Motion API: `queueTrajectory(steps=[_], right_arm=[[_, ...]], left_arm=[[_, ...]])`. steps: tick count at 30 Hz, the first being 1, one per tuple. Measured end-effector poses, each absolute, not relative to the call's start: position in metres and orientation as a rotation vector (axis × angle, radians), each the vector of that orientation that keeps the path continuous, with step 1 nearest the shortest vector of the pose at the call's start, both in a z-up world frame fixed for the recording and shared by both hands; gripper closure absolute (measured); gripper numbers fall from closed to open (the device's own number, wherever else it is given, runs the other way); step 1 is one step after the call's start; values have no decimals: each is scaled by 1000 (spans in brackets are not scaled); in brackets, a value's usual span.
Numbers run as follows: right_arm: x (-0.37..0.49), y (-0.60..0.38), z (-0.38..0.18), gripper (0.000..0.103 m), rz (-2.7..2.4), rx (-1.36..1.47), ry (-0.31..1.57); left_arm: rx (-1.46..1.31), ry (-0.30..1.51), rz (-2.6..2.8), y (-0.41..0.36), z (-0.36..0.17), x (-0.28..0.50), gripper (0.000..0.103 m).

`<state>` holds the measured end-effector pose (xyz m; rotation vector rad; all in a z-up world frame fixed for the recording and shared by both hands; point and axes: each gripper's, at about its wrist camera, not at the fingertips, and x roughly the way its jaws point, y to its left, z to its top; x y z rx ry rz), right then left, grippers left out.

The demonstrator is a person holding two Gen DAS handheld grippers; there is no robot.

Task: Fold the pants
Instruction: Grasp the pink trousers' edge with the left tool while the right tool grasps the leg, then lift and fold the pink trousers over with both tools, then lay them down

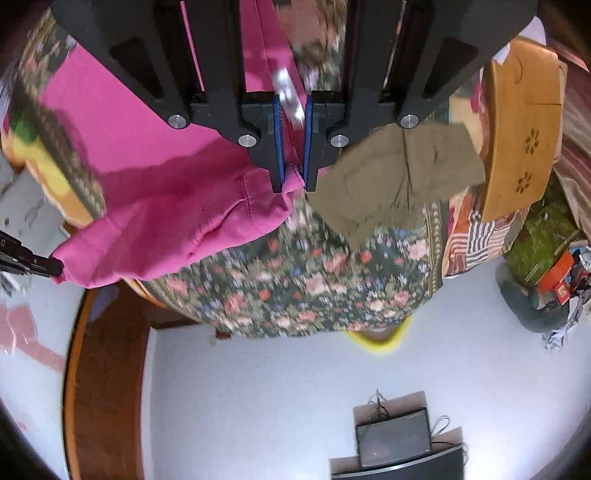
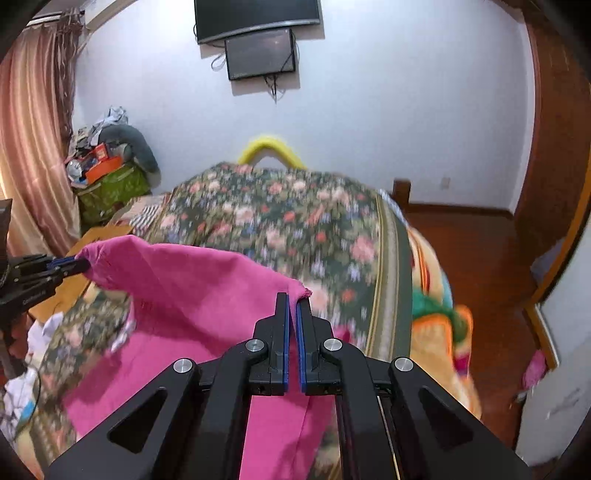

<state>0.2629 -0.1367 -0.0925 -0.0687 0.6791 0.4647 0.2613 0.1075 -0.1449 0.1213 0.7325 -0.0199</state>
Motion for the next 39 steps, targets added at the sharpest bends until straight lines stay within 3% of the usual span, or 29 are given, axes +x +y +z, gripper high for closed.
queueTrajectory(steps=[13, 19, 21, 23, 24, 25, 26, 27, 39], right_arm=[[192, -150, -202, 100, 441, -127, 953], [183, -165, -199, 100, 389, -116, 967], [178, -167, -193, 98, 386, -126, 950], [166, -168, -184, 85, 394, -147, 925], [164, -167, -180, 79, 405, -157, 911], [162, -165, -175, 66, 420, -166, 893], [161, -163, -172, 56, 433, -173, 878], [159, -159, -168, 53, 448, -185, 863], [191, -93, -214, 53, 584, -466, 949]], left_arm=[[204, 957, -35, 95, -241, 182, 95], [257, 920, -19, 101, -221, 159, 94], [278, 893, -15, 100, -211, 156, 88], [300, 869, -24, 96, -201, 156, 62], [322, 853, -29, 92, -197, 157, 54], [341, 843, -33, 89, -194, 157, 46], [361, 838, -42, 85, -193, 159, 46], [389, 850, -55, 79, -194, 162, 46], [613, 932, -122, 47, -236, 193, 46]])
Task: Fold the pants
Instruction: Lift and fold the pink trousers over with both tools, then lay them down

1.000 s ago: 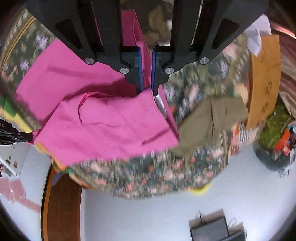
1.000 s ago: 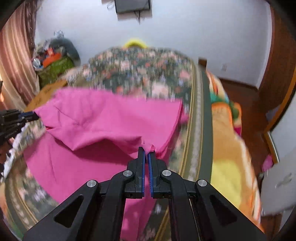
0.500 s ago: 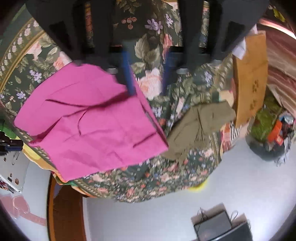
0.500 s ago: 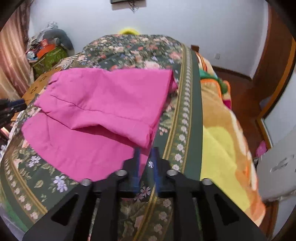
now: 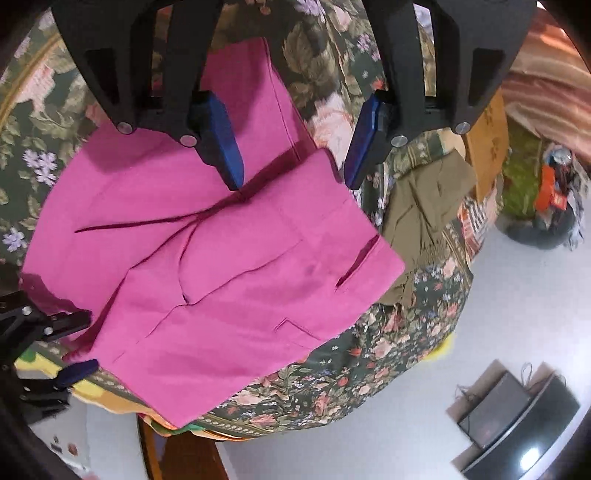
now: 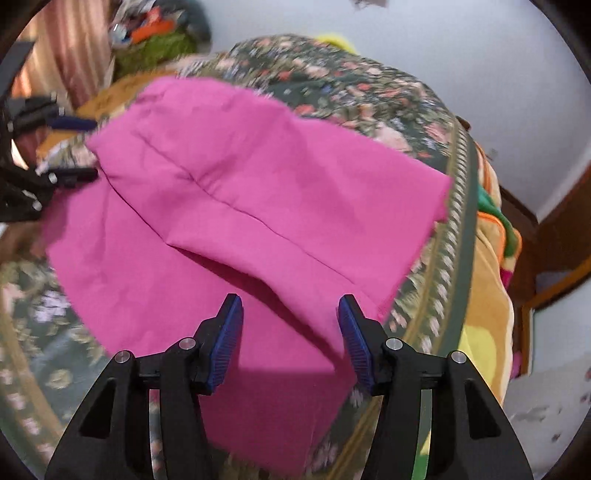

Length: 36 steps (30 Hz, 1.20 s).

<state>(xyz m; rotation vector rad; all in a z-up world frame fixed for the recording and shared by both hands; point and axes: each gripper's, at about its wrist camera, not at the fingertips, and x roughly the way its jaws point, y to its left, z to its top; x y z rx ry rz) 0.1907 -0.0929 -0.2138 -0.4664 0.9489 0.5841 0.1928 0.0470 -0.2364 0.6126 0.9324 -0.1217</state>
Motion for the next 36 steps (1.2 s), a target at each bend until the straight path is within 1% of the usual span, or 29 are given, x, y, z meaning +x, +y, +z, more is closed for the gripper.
queueTrajectory(steps=[2, 3, 5, 6, 7, 8, 9, 11, 17, 21, 24, 32, 36], right_arm=[[195, -86, -219, 53, 596, -493, 941], [197, -84, -220, 53, 602, -491, 935], [203, -82, -218, 54, 608, -471, 927], [206, -82, -217, 58, 611, -457, 923], [208, -82, -216, 73, 616, -439, 919], [209, -82, -215, 90, 620, -424, 922], [209, -82, -214, 96, 623, -414, 922], [207, -85, -210, 97, 631, -395, 906], [187, -96, -184, 97, 637, -355, 854], [172, -103, -172, 97, 636, -349, 837], [159, -107, -174, 97, 637, -337, 846], [141, -113, -204, 97, 605, -251, 928], [137, -121, -203, 96, 603, -190, 953]], left_arm=[[598, 932, -125, 46, -236, 199, 47], [584, 933, -125, 47, -235, 202, 50], [558, 941, -131, 48, -234, 208, 67], [542, 947, -135, 49, -234, 211, 73], [531, 948, -130, 49, -234, 213, 81], [528, 943, -121, 49, -234, 213, 83], [520, 937, -111, 50, -233, 215, 85], [488, 935, -103, 52, -228, 215, 88], [401, 892, -136, 56, -198, 193, 88], [383, 893, -165, 53, -192, 174, 88], [351, 929, -178, 52, -201, 164, 88], [253, 979, -172, 59, -221, 145, 88], [167, 997, -171, 71, -216, 137, 84]])
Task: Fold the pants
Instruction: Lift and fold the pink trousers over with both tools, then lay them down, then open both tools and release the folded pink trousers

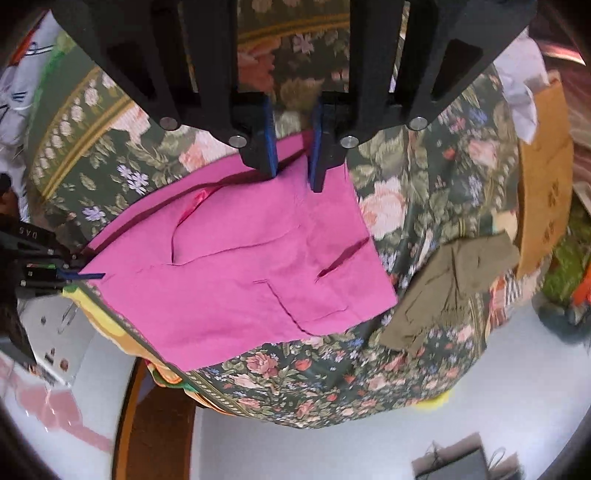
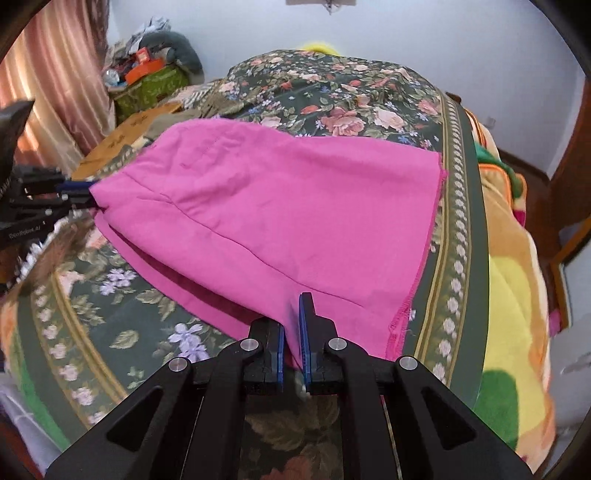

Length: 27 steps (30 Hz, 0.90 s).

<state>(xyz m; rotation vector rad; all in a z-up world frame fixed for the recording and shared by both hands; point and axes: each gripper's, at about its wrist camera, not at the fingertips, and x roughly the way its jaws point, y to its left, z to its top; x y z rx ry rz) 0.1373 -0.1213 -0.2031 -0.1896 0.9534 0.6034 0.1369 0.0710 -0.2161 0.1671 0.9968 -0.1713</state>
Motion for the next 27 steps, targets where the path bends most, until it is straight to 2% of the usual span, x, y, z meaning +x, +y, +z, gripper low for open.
queueTrajectory(steps=[2, 9, 12, 14, 19, 22, 24, 25, 27], right_arm=[[132, -126, -198, 90, 599, -185, 952], [117, -144, -177, 76, 552, -224, 913], [119, -150, -168, 65, 535, -200, 885], [124, -154, -164, 63, 519, -159, 874], [142, -156, -174, 62, 493, -40, 919], [147, -152, -193, 62, 493, 2, 977], [148, -149, -206, 62, 499, 7, 1020], [146, -147, -213, 62, 497, -2, 1035], [141, -145, -215, 62, 498, -40, 1012]], left_arm=[[128, 1002, -168, 79, -213, 132, 80], [-5, 1000, -123, 110, -198, 121, 76], [-81, 1007, -106, 120, -195, 127, 62], [-122, 1014, -90, 122, -196, 133, 58], [-210, 1087, -113, 120, -215, 150, 58], [-222, 1109, -114, 114, -225, 152, 66], [-203, 1088, -107, 110, -223, 149, 76], [-182, 1081, -88, 109, -222, 147, 87], [-151, 1082, -75, 108, -222, 145, 87]])
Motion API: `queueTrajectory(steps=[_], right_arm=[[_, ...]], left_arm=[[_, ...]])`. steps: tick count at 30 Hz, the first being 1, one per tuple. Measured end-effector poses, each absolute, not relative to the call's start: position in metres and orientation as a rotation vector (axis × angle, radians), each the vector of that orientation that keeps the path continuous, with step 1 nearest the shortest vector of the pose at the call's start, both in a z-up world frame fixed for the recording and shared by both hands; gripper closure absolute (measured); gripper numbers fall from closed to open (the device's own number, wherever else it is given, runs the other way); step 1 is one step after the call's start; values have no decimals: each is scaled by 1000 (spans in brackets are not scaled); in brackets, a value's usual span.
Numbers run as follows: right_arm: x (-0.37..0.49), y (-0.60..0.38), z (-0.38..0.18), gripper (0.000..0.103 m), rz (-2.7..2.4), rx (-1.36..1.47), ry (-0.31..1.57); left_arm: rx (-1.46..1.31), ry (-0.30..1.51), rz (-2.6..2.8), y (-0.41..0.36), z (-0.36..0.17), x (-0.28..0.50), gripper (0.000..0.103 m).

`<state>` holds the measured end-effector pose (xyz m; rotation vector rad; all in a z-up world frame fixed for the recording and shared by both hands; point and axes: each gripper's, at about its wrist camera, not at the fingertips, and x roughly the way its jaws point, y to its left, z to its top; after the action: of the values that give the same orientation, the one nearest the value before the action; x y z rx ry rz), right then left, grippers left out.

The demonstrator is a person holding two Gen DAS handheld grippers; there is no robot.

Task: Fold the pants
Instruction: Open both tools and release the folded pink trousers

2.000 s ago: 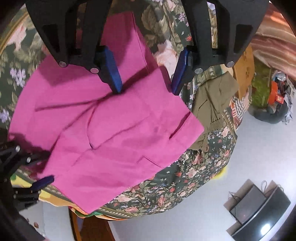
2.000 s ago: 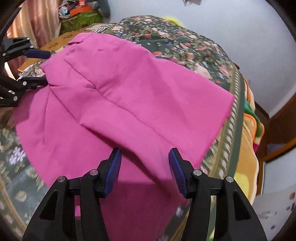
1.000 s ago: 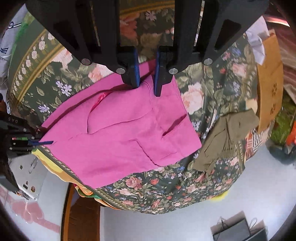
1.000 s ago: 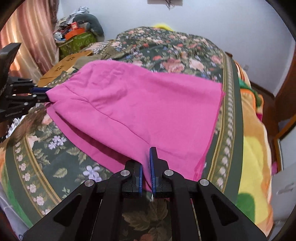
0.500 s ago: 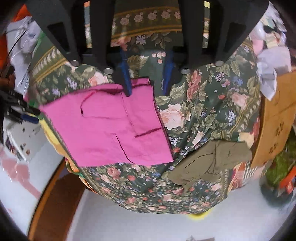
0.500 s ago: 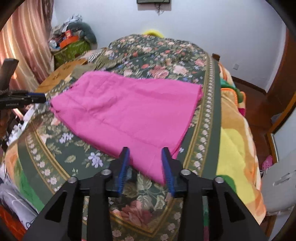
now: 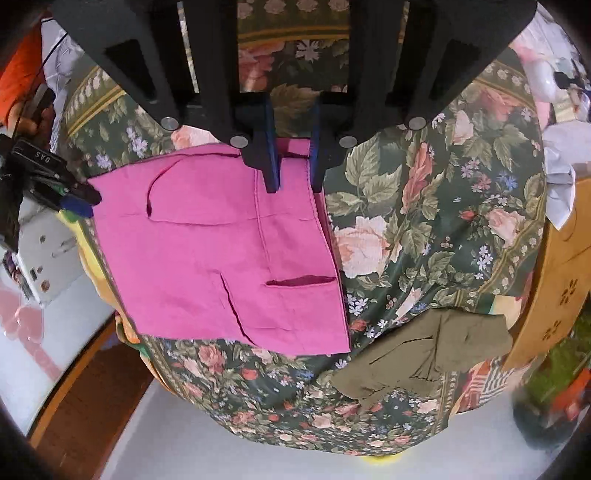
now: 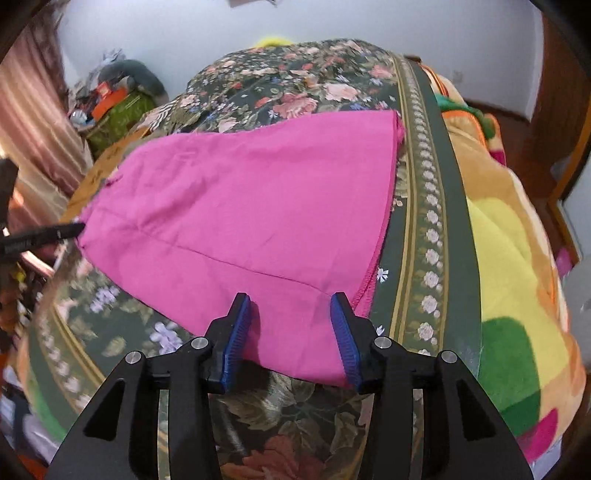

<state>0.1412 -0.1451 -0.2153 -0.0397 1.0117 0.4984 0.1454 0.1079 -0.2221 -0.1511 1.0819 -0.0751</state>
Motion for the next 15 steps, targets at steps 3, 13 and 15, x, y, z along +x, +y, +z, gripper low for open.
queueTrajectory(steps=[3, 13, 15], right_arm=[[139, -146, -214, 62, 499, -70, 1020], [138, -165, -216, 57, 476, -35, 1049], [139, -163, -211, 57, 462, -59, 1051]], left_arm=[[-145, 1076, -68, 110, -222, 142, 87], [-45, 1059, -21, 102, -228, 132, 86], [-24, 1057, -24, 102, -223, 133, 85]])
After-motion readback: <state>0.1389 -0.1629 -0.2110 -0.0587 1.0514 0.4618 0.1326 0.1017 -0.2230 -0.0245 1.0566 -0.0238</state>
